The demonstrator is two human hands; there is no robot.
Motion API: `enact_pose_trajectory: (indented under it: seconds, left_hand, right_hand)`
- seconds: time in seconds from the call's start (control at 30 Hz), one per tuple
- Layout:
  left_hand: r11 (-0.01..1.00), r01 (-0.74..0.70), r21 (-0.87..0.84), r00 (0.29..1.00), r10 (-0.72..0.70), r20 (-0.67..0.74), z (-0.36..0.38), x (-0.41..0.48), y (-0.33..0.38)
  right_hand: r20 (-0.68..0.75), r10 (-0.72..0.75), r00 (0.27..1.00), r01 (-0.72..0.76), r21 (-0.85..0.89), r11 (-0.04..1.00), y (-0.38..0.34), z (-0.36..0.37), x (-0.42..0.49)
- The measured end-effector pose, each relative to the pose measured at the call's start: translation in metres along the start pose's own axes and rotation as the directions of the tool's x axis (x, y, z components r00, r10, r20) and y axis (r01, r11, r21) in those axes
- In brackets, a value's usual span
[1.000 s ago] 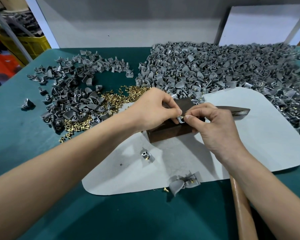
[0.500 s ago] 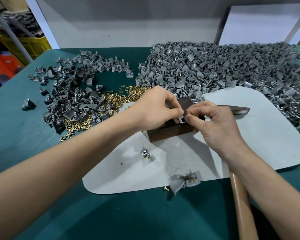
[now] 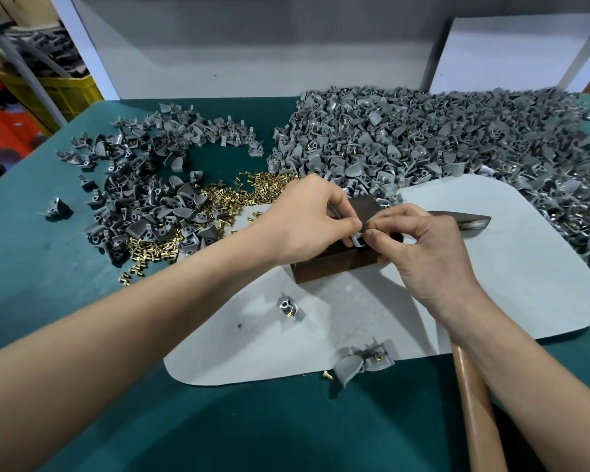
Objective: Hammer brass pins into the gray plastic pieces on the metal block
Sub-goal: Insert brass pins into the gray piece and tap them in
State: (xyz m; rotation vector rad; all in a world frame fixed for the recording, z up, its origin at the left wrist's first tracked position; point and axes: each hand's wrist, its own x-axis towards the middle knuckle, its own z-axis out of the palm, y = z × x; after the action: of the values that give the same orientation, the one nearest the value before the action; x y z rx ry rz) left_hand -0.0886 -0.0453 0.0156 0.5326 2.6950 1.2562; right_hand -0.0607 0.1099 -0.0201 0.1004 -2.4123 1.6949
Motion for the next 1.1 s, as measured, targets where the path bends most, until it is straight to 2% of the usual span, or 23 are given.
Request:
enact_pose_trajectory:
  seconds: [0.6,0.93,1.1]
  left_hand:
    - [0.997,0.025,-0.069,1.000,-0.026,-0.016,0.0023,-0.0009,-0.0045]
    - [1.000,0.008,-0.028,1.000,-0.008,0.000,0.0004,-0.0006,-0.0013]
    - [1.000,-0.004,-0.011,1.000,0.004,0.005,0.0002,-0.0003,-0.0003]
  right_hand:
    - [-0.060,0.001,0.998,0.000,0.014,1.000,0.0049,0.0032,-0.0037]
    - [-0.041,-0.012,0.999,0.011,-0.035,0.999,0.0046,0.0012,-0.0015]
    - [-0.029,-0.002,1.000,0.002,-0.003,1.000,0.0046,0.0011,-0.0012]
